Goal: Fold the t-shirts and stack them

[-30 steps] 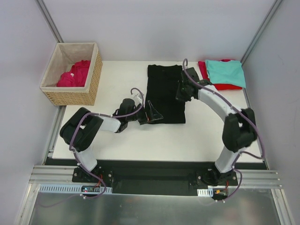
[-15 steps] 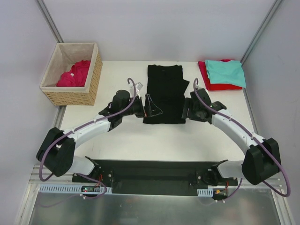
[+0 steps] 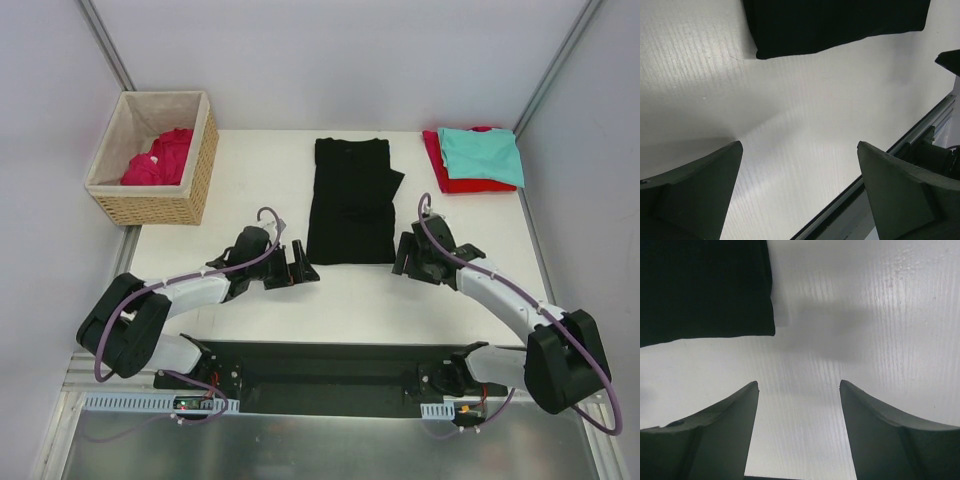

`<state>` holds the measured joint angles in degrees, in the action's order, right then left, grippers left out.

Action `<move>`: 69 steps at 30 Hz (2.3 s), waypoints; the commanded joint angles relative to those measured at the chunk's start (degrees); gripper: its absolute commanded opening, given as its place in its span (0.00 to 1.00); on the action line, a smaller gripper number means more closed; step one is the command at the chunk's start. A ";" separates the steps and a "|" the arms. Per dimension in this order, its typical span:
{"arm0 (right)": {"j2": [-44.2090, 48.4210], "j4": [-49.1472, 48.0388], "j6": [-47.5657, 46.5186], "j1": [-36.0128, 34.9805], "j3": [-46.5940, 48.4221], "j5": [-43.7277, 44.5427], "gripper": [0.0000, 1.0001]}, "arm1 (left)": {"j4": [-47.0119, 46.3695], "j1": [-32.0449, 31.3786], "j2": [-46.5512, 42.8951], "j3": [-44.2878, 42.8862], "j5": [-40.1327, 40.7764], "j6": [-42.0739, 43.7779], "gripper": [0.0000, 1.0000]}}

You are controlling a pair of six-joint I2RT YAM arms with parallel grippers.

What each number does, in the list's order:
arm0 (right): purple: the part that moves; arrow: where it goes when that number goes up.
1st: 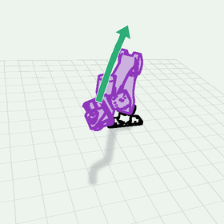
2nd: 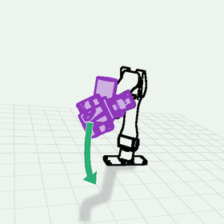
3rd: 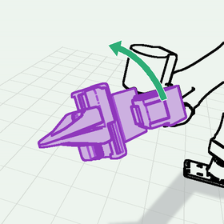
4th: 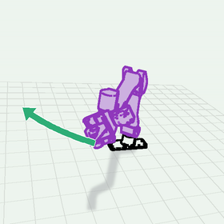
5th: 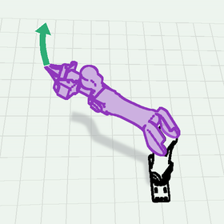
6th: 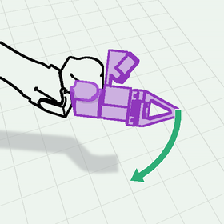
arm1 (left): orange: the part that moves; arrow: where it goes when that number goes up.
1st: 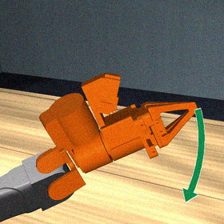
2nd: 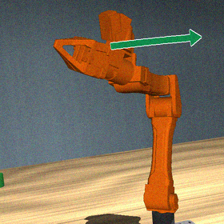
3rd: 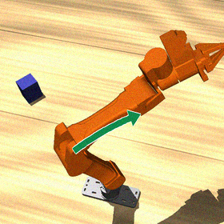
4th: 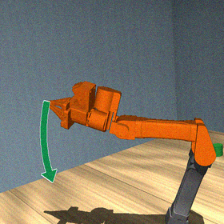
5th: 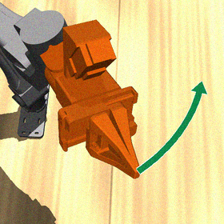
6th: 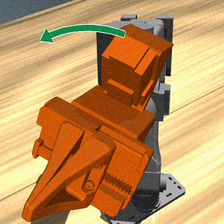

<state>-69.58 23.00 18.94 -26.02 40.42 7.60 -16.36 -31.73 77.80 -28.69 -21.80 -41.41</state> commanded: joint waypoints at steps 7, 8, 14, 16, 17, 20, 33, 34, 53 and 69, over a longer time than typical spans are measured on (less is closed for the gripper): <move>-6.43 -0.15 0.13 0.53 17.04 -4.86 0.69 | -2.10 0.70 -0.63 -4.18 -0.34 -0.25 0.99; -8.44 -0.33 0.39 0.53 17.58 -5.39 0.69 | -2.10 0.70 -0.89 -4.62 -0.69 -0.69 0.99; -15.75 -5.76 2.76 0.36 18.55 -11.28 0.70 | -0.61 0.70 -2.83 -9.45 -1.84 -0.52 0.99; -17.07 -7.18 3.12 0.36 18.03 -12.25 0.69 | -0.51 0.70 -2.65 -10.95 -1.58 -0.51 0.99; -17.69 -8.40 3.47 0.36 17.41 -12.51 0.69 | -0.69 0.70 -2.31 -11.73 -1.84 -0.52 0.99; -19.62 -9.99 3.74 0.18 16.18 -13.13 0.69 | -1.57 0.70 -0.37 -13.06 -2.45 -1.13 0.99; -19.36 -14.39 3.47 0.09 5.19 -9.97 0.69 | -3.06 0.70 1.30 -11.48 -2.10 -1.66 0.99; -19.71 -14.65 3.47 0.01 4.58 -9.97 0.69 | -3.06 0.70 1.30 -11.39 -1.93 -1.66 0.99; 1.10 0.11 0.75 -1.31 5.99 -0.66 0.72 | -1.57 0.96 -3.79 -4.82 3.95 -2.36 0.99; 4.98 -11.84 1.28 4.84 -6.41 -11.37 0.73 | -22.83 7.91 11.40 3.02 -3.60 -7.71 0.99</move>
<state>-65.32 15.88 20.53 -21.93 33.65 -1.56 -32.77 -24.45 84.18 -25.43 -22.98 -47.62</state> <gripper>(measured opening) 0.725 0.991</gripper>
